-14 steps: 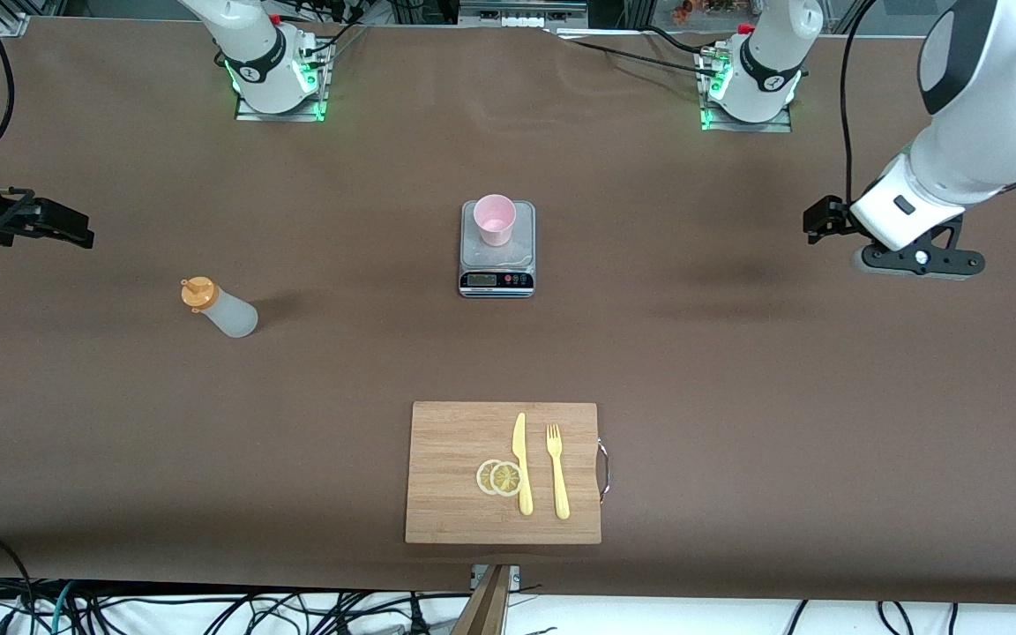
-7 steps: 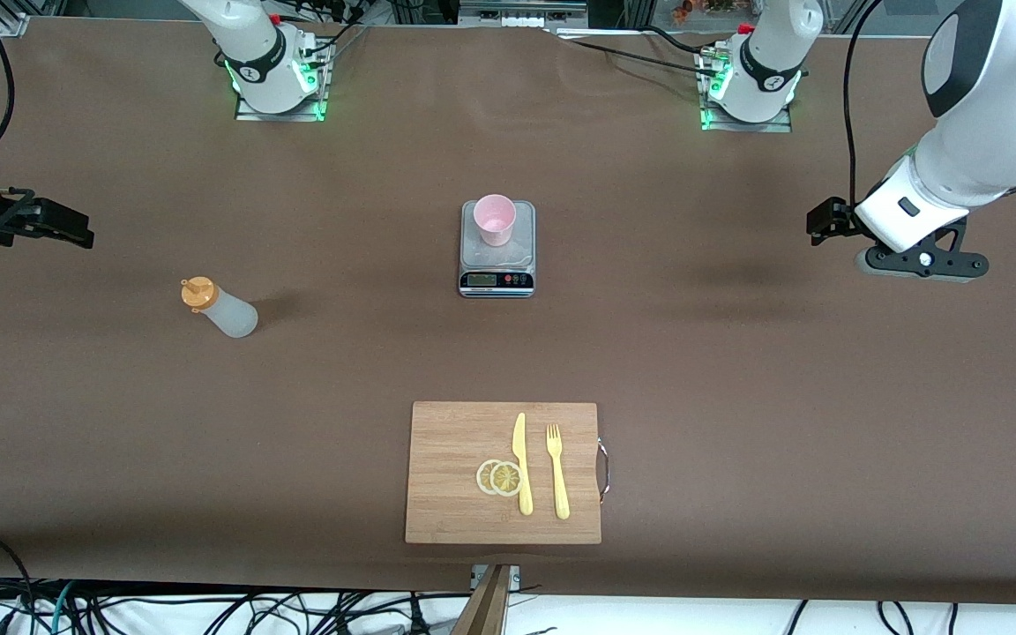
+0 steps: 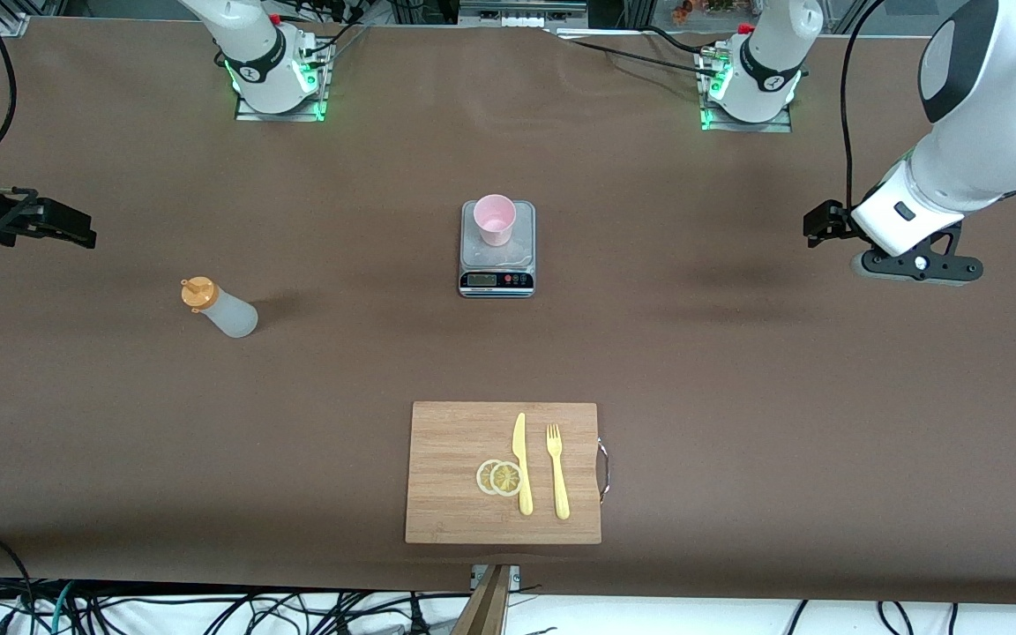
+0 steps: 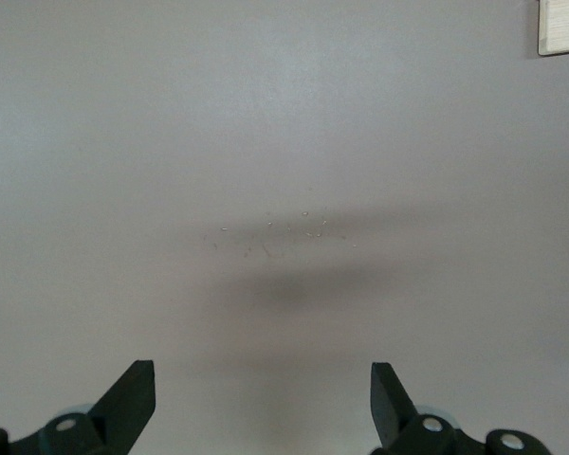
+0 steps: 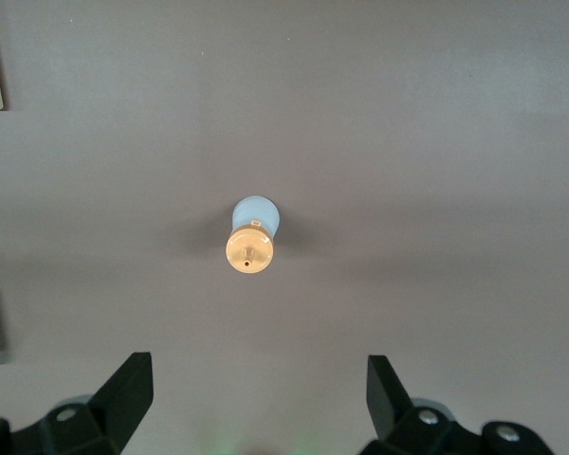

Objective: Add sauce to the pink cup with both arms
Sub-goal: 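Open the left gripper and draw it back from the cup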

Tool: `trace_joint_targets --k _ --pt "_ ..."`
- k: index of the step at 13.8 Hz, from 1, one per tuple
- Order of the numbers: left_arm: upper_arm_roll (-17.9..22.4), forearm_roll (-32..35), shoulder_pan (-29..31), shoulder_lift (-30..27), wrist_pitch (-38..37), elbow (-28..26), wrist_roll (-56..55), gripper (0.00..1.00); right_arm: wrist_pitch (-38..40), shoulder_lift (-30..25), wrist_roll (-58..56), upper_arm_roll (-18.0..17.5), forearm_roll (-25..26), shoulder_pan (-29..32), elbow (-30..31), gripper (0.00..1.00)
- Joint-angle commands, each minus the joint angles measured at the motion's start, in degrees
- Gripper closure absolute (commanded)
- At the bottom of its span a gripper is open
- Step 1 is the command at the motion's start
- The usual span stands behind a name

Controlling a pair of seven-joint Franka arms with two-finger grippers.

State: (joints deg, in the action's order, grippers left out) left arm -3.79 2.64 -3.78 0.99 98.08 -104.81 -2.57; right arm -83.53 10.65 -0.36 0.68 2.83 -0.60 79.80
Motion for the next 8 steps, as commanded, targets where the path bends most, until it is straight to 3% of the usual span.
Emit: trace_joint_targets --k 1,4,8 --pt "-0.2 -1.0 0.0 0.0 -0.7 0.7 0.0 0.0 0.2 -0.3 0.8 -0.3 0.5 0.2 -0.3 0.0" --pt "-0.5 -0.9 0.0 0.3 -4.5 3.9 -0.9 0.0 0.1 -0.1 0.7 -0.3 0.5 0.3 -0.3 0.0" --pt "-0.6 -0.9 0.0 0.3 -4.6 4.3 -0.8 0.0 0.1 0.0 0.5 -0.3 0.5 0.4 -0.3 0.0"
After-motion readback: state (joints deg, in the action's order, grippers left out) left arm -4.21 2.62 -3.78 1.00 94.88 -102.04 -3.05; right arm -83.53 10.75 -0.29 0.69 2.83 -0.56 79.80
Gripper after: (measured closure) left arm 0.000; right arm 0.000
